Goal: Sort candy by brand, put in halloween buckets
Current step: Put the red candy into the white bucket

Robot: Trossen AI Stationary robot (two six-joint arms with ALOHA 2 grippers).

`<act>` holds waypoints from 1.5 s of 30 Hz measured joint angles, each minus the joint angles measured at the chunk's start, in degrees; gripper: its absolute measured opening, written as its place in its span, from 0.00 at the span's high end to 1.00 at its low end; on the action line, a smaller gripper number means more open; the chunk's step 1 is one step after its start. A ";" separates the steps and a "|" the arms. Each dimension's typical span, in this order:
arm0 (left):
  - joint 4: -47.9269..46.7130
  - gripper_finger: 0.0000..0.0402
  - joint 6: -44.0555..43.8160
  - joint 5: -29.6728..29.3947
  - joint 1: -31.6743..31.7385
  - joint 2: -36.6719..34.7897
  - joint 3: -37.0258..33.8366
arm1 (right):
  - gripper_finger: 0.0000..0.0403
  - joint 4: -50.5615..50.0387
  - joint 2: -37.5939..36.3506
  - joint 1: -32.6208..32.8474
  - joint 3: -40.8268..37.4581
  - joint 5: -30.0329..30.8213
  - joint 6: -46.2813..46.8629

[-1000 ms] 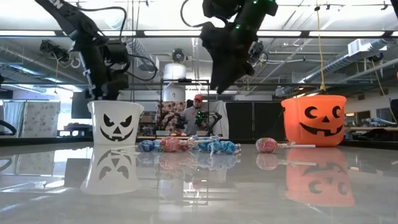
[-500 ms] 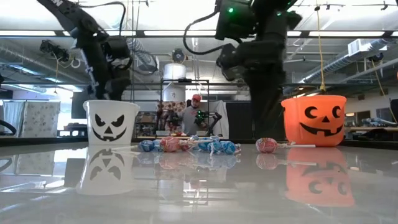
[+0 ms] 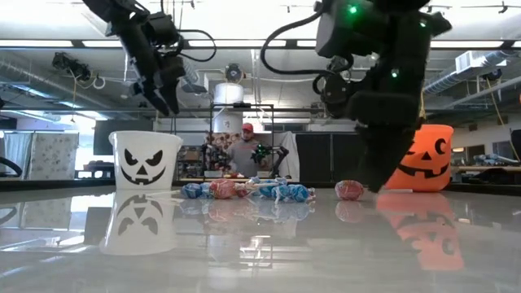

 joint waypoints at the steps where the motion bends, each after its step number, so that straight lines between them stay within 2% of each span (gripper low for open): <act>1: 0.00 0.39 -0.06 0.36 -0.46 0.10 0.00 | 0.59 2.16 -0.01 0.24 -0.85 0.79 -0.31; 6: 0.31 0.39 -0.22 2.71 -3.70 0.20 0.00 | 0.61 12.35 0.35 0.25 -6.18 -0.41 -2.06; 9: 0.29 0.39 -0.56 2.77 -6.21 0.20 0.00 | 0.67 14.70 0.23 -0.08 -8.37 0.65 -2.47; 11: 0.49 0.40 -1.13 3.85 -7.97 0.20 0.00 | 0.75 15.05 0.14 -0.33 -8.51 1.07 -4.47; 14: 2.45 0.42 -1.60 8.82 -11.21 0.20 0.00 | 0.92 16.74 -0.12 -0.63 -8.42 0.65 -7.86; 15: 3.24 0.42 -1.70 10.79 -12.26 0.20 0.00 | 0.95 16.75 -0.12 -0.70 -8.02 0.64 -9.02; 21: 10.03 0.42 -4.91 19.90 -16.25 0.20 0.00 | 0.96 18.83 -0.91 -2.24 -4.54 5.49 -11.37; 27: 12.85 0.34 -6.67 26.86 -16.91 1.10 -0.02 | 0.96 21.92 -3.88 -5.36 -0.79 9.30 -13.46; 30: 13.81 0.29 -6.53 28.10 -17.28 1.31 -0.09 | 0.96 25.24 -5.63 -7.65 1.12 10.72 -15.23; 35: 17.02 0.22 -4.65 28.98 -20.72 1.27 -0.07 | 0.96 28.93 -6.77 -11.53 3.59 8.73 -17.73; 45: 21.04 0.27 -0.69 25.60 -27.21 4.30 -0.07 | 0.96 34.35 -6.90 -16.09 8.06 2.83 -20.77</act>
